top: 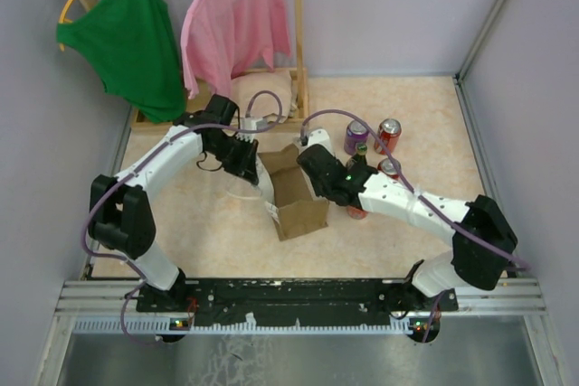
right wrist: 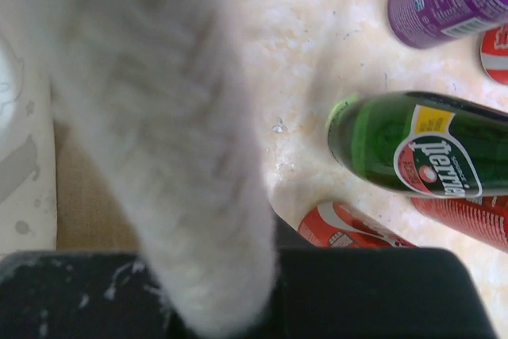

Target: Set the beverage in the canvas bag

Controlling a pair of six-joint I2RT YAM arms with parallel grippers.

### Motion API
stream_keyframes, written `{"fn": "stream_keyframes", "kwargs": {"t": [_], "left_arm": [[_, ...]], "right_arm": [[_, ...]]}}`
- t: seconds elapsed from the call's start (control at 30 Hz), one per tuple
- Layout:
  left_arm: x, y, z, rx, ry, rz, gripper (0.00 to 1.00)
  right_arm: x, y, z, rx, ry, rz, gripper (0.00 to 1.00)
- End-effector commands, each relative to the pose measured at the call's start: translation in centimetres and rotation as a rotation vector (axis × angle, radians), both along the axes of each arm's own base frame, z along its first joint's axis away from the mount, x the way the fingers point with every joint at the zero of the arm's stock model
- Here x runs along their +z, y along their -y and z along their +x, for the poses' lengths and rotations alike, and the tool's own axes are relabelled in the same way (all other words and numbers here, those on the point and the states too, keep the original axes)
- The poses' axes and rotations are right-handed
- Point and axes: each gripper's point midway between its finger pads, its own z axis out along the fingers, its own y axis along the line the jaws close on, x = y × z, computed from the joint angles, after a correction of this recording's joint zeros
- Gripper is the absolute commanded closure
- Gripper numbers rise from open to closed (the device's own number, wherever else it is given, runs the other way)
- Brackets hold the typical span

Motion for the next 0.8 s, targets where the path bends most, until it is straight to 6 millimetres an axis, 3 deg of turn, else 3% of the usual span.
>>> {"fn": "stream_keyframes", "kwargs": {"t": [0.0, 0.33, 0.63, 0.77], "left_arm": [[0.2, -1.7, -0.5, -0.058, 0.049, 0.07, 1.0], [0.7, -4.0, 0.9, -0.104, 0.149, 0.149, 1.0], [2.0, -6.4, 2.9, -0.127, 0.216, 0.204, 1.0], [2.2, -6.3, 3.7, -0.12, 0.221, 0.192, 1.0]], "right_arm": [[0.5, 3.0, -0.4, -0.091, 0.005, -0.047, 1.0], [1.1, 6.5, -0.1, -0.191, 0.009, -0.07, 1.0], [0.5, 7.4, -0.6, -0.233, -0.012, -0.079, 1.0], [0.0, 7.3, -0.9, -0.231, -0.029, -0.075, 1.0]]}}
